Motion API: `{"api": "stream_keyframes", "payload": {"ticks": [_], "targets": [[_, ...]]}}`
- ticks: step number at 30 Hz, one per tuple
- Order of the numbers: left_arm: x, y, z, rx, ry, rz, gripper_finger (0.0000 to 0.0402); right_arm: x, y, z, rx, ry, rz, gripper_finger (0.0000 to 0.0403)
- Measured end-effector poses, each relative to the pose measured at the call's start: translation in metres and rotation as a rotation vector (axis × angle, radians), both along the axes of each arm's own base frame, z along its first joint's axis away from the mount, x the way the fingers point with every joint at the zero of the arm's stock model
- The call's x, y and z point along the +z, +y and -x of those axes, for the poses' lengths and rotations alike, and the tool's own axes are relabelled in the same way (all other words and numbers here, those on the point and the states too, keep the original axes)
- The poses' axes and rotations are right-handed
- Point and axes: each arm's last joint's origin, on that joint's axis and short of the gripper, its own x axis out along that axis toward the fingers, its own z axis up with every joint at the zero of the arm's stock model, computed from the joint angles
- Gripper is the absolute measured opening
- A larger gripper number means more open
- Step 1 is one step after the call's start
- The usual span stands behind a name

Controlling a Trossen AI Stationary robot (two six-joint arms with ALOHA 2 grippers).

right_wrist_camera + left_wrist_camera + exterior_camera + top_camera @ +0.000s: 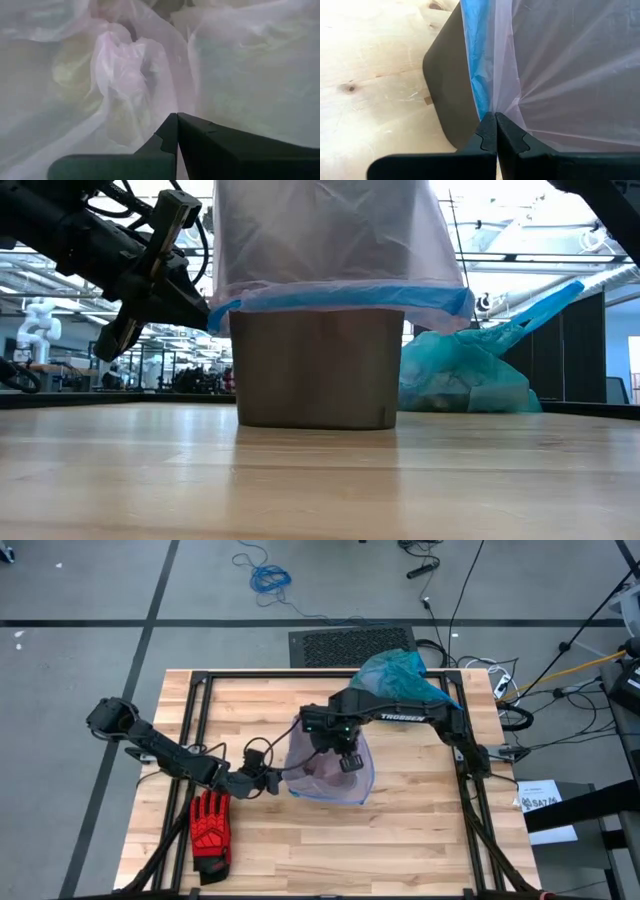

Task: Place trash/remove bag and relplace
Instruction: Put the pink trash bag into the trash bin, then return to Home Position

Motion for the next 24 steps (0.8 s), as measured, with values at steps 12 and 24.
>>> {"api": "stream_keyframes", "payload": {"ticks": [12, 24], "targets": [[0.020, 0.006, 0.005, -0.042, -0.051, -0.090, 0.0000, 0.090, 0.003, 0.050, -0.114, -0.343, -0.031, 0.0000], [0.085, 0.024, 0.047, -0.130, -0.256, -0.350, 0.0000, 0.196, 0.018, 0.147, -0.142, -0.865, -0.005, 0.0000]]}}
